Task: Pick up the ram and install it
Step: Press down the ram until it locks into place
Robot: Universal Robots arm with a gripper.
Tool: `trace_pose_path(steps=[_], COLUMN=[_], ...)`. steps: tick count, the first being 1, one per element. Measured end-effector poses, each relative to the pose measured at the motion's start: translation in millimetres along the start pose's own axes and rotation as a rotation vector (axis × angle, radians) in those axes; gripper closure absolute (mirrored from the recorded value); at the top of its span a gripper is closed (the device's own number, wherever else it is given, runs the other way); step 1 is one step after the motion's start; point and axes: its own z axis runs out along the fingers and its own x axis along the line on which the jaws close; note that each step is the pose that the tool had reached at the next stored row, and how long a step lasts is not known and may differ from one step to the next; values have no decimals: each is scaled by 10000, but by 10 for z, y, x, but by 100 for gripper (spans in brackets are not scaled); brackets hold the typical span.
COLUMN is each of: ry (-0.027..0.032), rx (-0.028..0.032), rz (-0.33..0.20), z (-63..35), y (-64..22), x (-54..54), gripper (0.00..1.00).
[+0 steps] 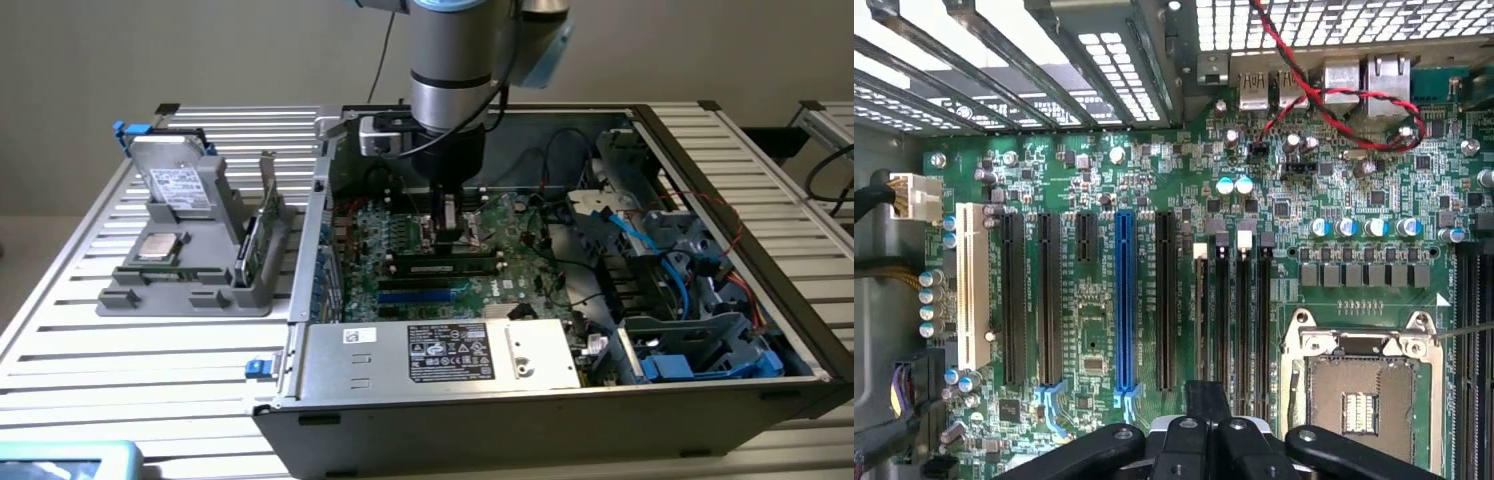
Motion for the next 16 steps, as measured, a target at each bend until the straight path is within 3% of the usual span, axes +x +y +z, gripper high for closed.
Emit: trace_pose_path(steps=[7, 16], ry=[7, 7], rx=[-5, -6], rz=[0, 0], z=[-30, -32], y=[-124, -128], x=[1, 1], gripper=[89, 89])
